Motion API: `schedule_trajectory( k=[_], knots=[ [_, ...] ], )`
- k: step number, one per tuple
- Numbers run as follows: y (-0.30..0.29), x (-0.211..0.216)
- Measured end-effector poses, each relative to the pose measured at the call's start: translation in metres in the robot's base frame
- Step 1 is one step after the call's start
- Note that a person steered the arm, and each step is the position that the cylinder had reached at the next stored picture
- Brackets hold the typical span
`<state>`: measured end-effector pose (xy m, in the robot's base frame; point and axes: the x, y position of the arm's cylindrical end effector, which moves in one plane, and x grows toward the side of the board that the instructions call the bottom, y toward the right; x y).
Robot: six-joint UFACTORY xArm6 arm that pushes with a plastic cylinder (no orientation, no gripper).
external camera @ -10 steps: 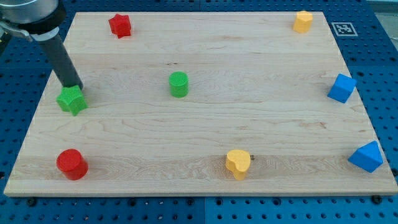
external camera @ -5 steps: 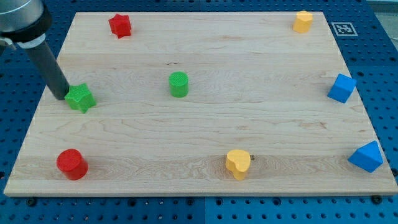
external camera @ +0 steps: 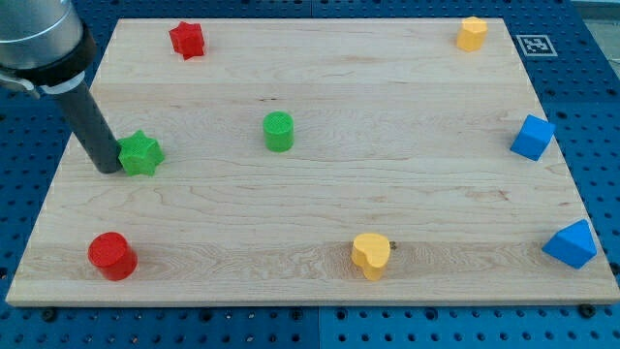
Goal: Place the green star into the green circle
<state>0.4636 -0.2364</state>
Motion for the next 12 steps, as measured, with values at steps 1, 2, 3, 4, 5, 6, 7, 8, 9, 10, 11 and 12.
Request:
schedule_trajectory(
  k=[1, 2, 3, 4, 5, 6, 7, 8, 9, 10, 11, 12],
  knots=[
    [0.031, -0.001],
    [0.068, -0.001],
    [0.089, -0.007],
    [0.095, -0.02],
    [0.096, -0.028],
    [0.115, -0.027],
    [0.098, -0.005],
    [0.107, 0.005],
    [0.135, 0.005],
    [0.136, 0.004],
    [0.136, -0.007],
    [0.136, -0.012]
  ],
)
